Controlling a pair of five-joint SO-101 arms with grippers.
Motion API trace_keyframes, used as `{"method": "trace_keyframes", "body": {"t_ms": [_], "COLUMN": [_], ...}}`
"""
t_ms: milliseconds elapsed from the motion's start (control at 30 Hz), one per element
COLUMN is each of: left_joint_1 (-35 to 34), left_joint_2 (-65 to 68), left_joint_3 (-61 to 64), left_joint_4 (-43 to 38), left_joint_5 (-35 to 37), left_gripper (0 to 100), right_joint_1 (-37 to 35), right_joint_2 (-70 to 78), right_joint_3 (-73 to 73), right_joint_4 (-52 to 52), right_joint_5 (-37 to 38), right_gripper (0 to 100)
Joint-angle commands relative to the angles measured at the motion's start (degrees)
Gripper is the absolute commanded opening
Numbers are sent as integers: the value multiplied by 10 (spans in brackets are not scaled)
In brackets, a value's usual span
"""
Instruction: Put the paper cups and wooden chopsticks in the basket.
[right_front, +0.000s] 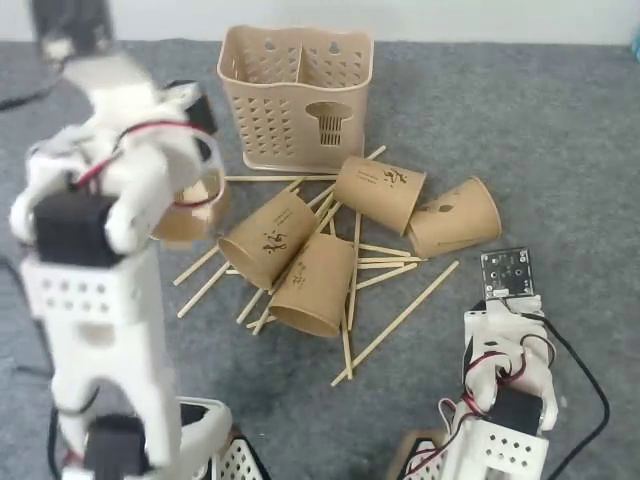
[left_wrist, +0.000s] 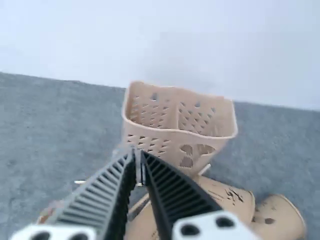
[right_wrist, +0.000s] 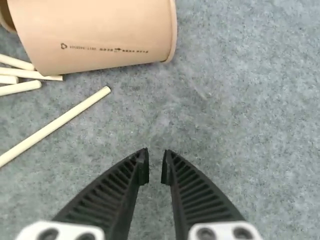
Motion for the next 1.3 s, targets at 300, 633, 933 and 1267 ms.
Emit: {"method": "trace_keyframes", "body": {"t_ms": [300, 633, 933, 1267], "left_joint_1": [-54, -193, -324, -423], "left_joint_2": [98, -91, -248, -325], "left_joint_3": [-204, 8, 291, 517], "left_joint_4": [156, 158, 84, 54], "left_joint_5": [-5, -64, -75, -105], "left_gripper": [99, 191, 191, 194], "right_joint_1": [-2, -25, -116, -258], "right_joint_2": [-7, 0, 124, 415], "right_joint_3": [6, -97, -287, -432], "right_joint_4": [0, 26, 59, 71], "right_joint_5": [6, -59, -96, -143], "right_gripper": [60, 159, 140, 140]}}
